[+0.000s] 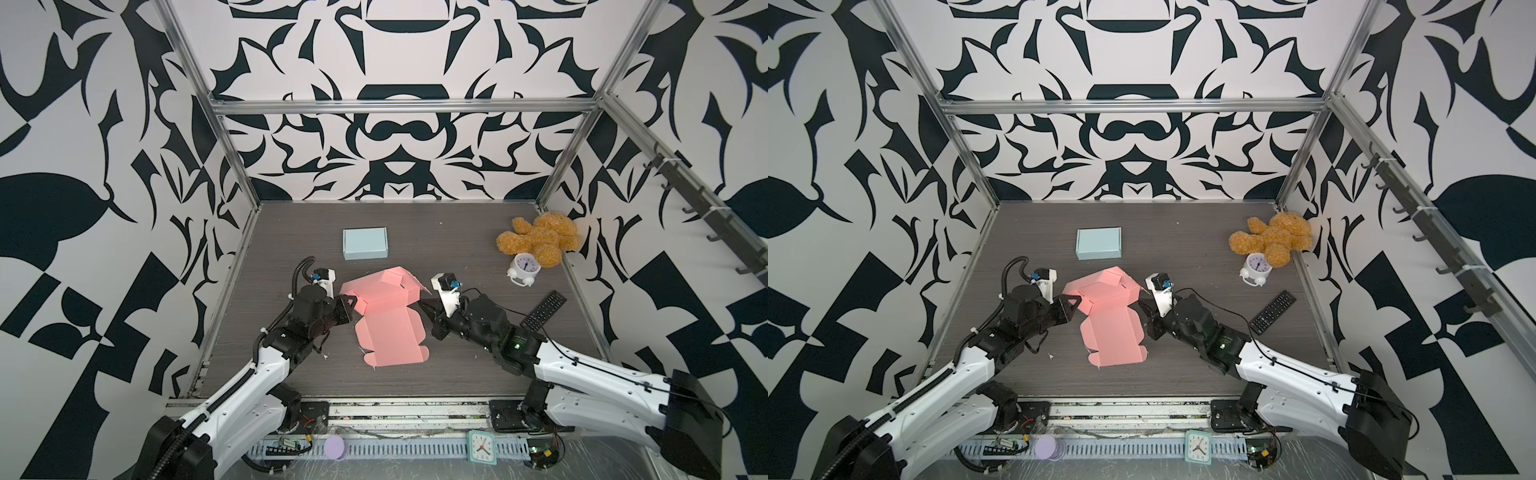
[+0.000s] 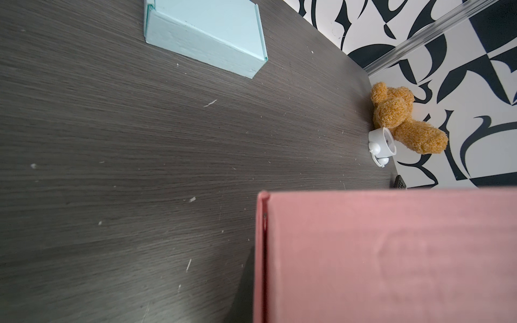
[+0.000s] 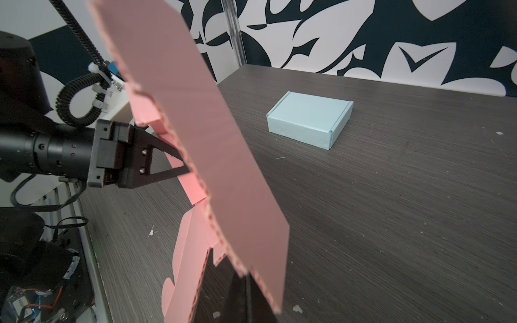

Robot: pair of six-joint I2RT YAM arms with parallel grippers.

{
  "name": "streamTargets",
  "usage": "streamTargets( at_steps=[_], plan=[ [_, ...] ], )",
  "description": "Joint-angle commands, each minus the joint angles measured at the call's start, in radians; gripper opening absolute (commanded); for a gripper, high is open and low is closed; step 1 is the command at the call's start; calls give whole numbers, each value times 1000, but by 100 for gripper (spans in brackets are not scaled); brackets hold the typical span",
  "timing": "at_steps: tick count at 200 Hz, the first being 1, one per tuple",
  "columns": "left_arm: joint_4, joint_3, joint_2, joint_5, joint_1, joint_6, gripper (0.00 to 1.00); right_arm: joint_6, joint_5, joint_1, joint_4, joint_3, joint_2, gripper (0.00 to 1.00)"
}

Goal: Fold the paper box

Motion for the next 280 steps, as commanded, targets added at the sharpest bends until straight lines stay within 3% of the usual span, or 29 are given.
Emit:
streamTargets(
  at_steps=[1, 207, 280],
  plan=[
    [33, 0, 8, 24, 4, -16, 6, 16, -20, -3, 68, 20, 11, 0],
    [29, 4, 75, 29, 4, 18, 6, 89, -91, -1, 140, 38, 87, 0],
    [36, 0, 85, 35, 4, 22, 6, 97, -98, 0, 21, 115, 177, 0]
  ],
)
